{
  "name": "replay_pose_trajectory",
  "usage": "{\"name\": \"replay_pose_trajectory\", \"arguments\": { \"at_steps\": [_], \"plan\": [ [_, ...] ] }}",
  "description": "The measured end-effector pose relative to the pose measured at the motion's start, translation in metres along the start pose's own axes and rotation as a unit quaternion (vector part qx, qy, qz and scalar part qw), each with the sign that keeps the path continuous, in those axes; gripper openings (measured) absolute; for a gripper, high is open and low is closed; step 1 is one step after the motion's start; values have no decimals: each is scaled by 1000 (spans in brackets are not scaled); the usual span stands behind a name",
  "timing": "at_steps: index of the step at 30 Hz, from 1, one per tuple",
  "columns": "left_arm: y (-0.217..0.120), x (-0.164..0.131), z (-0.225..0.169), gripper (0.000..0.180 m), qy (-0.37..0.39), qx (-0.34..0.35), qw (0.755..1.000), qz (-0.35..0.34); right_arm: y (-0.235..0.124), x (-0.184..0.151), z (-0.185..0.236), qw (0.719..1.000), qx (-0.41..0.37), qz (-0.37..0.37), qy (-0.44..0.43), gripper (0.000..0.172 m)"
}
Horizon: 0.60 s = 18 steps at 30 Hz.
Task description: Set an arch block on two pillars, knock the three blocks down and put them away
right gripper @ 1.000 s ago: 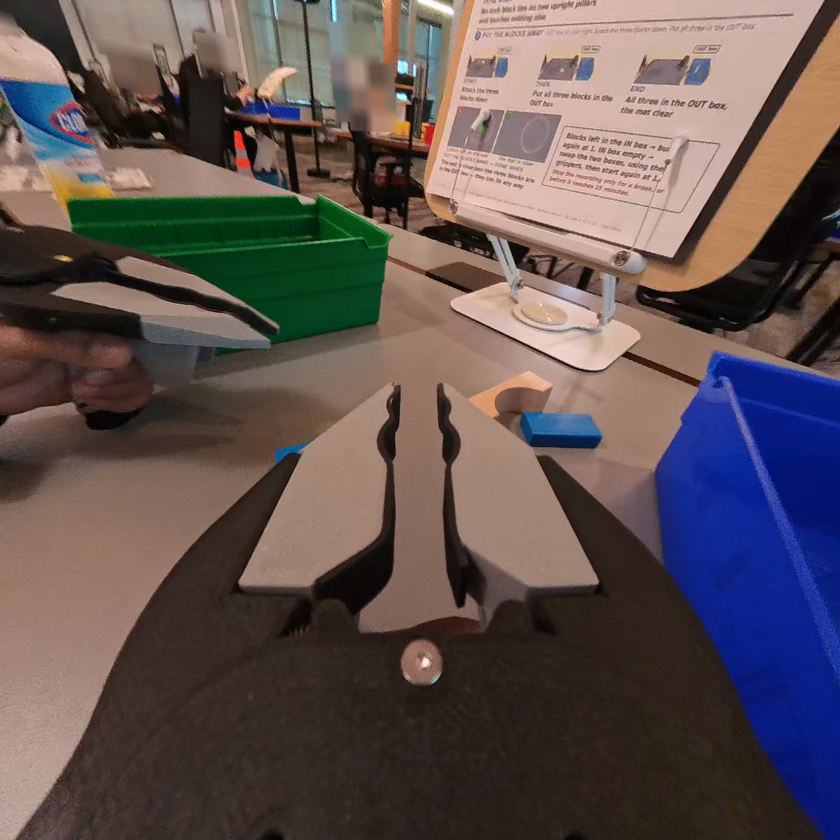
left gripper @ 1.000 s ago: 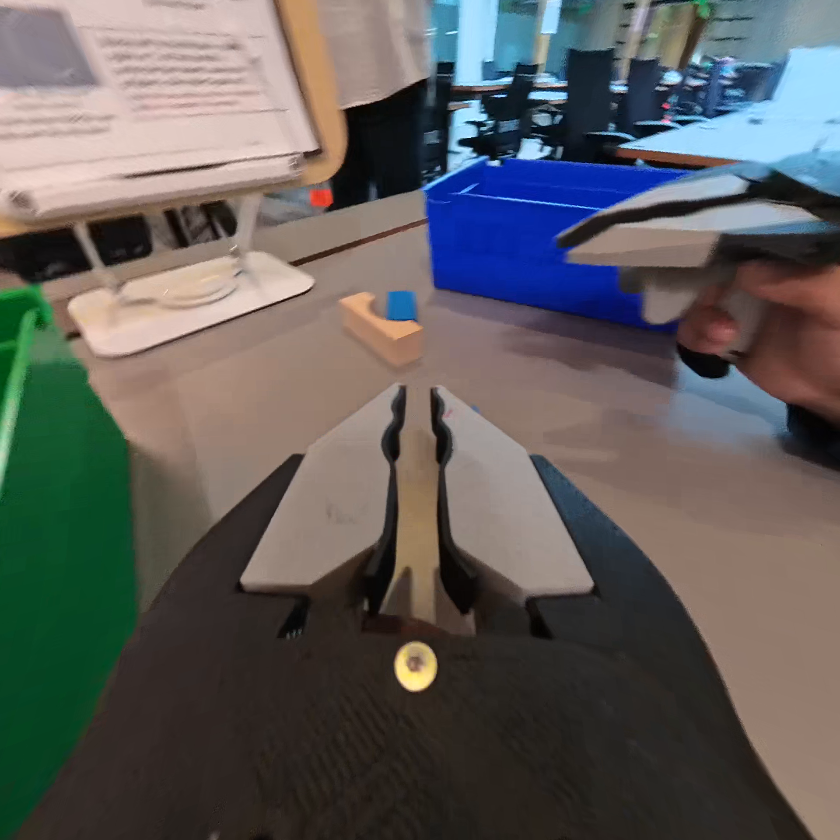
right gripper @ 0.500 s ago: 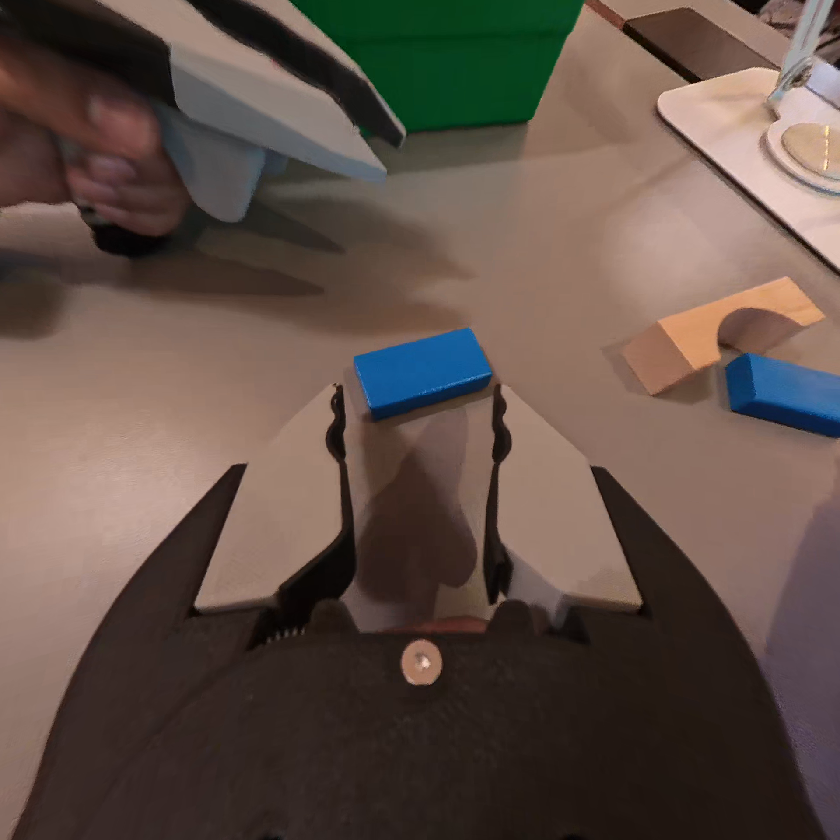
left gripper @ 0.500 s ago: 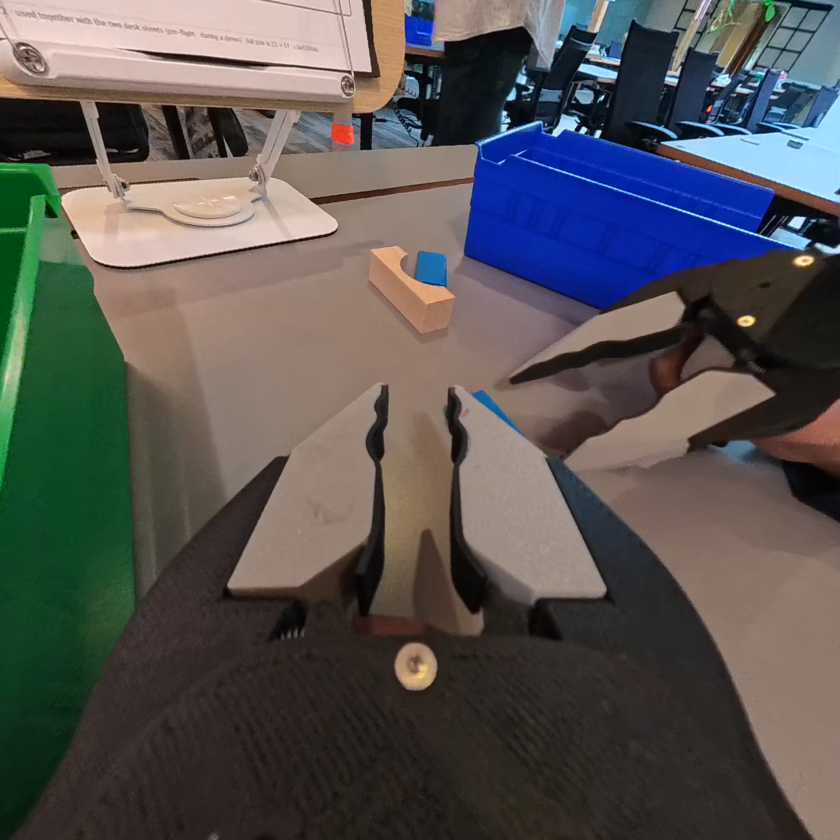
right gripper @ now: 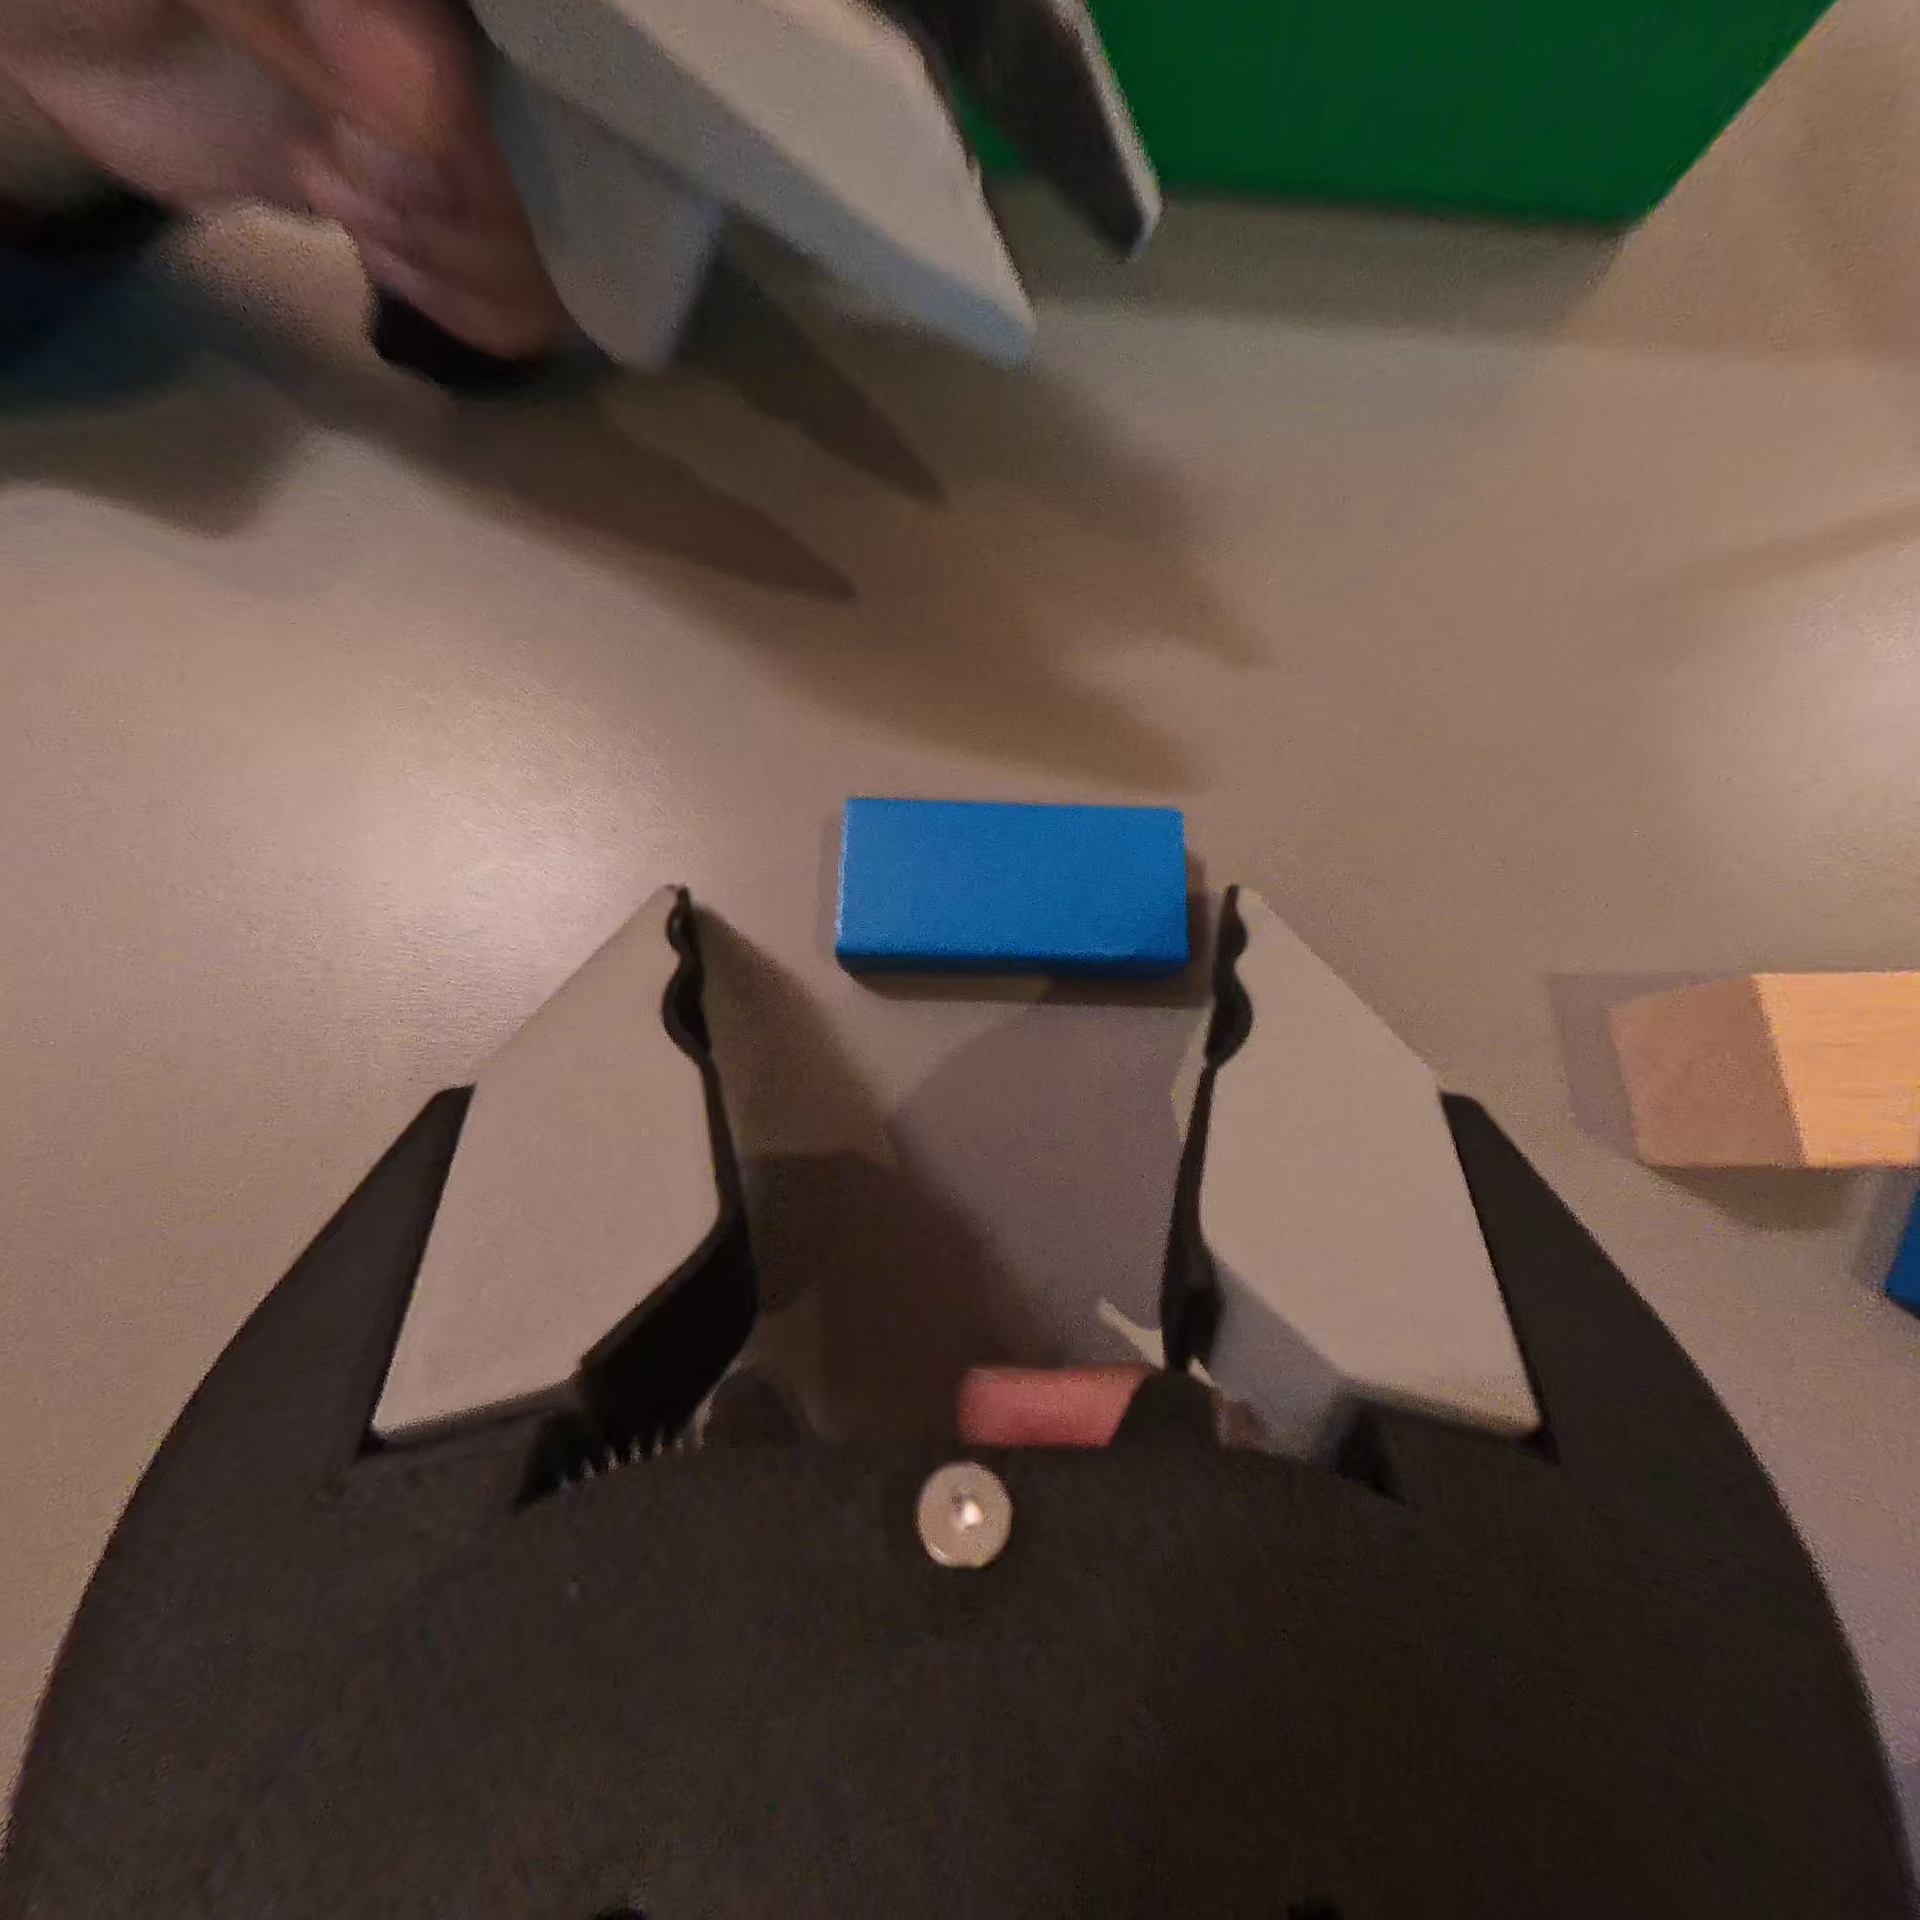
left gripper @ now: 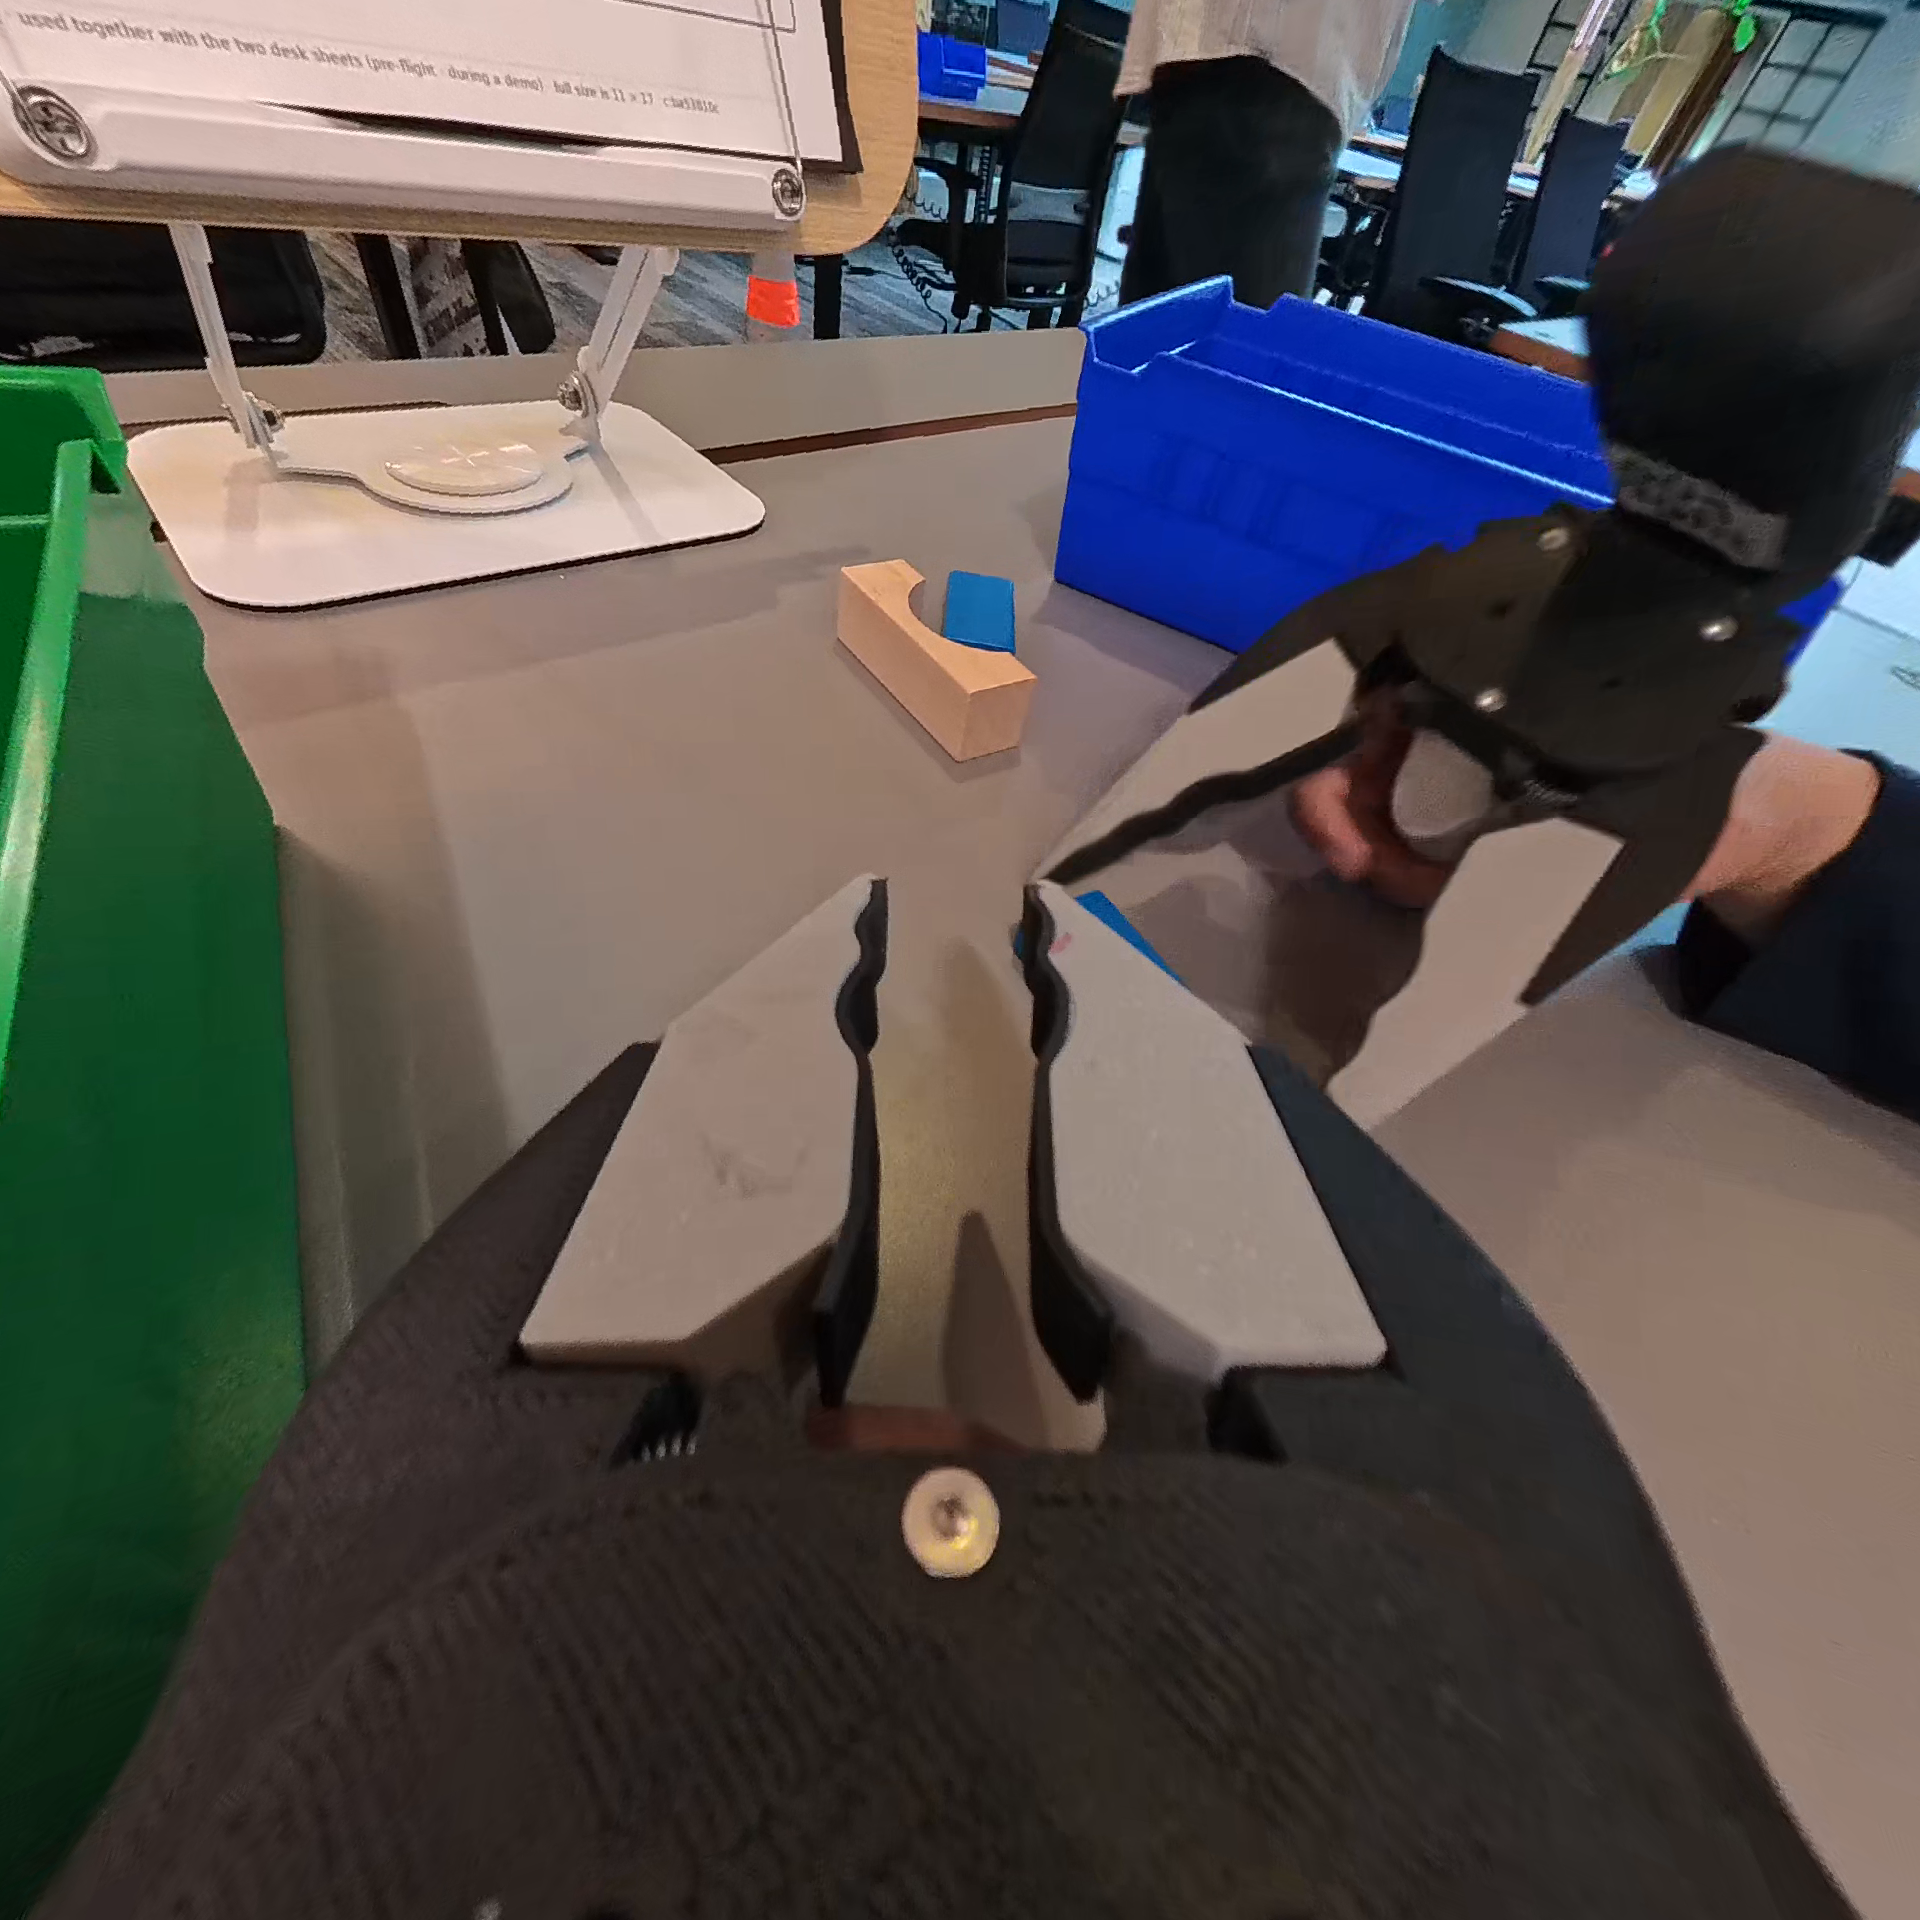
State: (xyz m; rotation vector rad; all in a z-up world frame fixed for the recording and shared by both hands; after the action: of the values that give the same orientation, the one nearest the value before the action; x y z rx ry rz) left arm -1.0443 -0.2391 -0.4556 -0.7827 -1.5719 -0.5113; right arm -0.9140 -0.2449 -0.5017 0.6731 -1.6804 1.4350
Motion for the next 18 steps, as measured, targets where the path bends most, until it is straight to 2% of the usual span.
{"name": "replay_pose_trajectory", "arguments": {
  "at_steps": [1,2,8,10,11,12,14,15,16,18],
  "plan": [
    [0,0,0,24,1,0,1000,1,4,2,-1,1000,0,6,9,88],
    [0,0,0,23,2,0,1000,1,5,4,-4,1000,-13,-2,9,66],
    [0,0,0,23,-1,1,1000,-1,-5,6,6,998,-44,-26,-35,66],
    [0,0,0,23,2,0,1000,-1,-14,9,6,994,-87,-36,-60,66],
    [0,0,0,23,2,1,1000,-1,-23,15,5,988,-123,-49,-84,41],
    [-1,0,0,23,2,1,1000,-1,-37,24,6,976,-165,-76,-122,0],
    [-1,0,1,23,0,3,1000,-3,-78,51,6,925,-294,-164,-175,0],
    [-1,0,1,23,-1,2,1000,-2,-94,59,11,908,-315,-213,-175,0],
    [0,0,1,23,-2,1,1000,0,-103,60,11,902,-324,-239,-157,0],
    [0,-1,0,23,0,-1,1000,4,-102,45,-3,914,-332,-201,-115,0]
  ]
}}
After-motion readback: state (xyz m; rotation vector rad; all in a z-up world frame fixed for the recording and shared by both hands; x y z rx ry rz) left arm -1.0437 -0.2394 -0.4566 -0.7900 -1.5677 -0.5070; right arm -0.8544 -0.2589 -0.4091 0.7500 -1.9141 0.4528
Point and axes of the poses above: each gripper's, where its closed fingertips meet, y out along the fingers, x out of its top, z = x × y across the jaws, the point moved 6 cm from there along -y, back along the fingers, and after that the axes turned 10 degrees about -z, right-handed, at the moved point
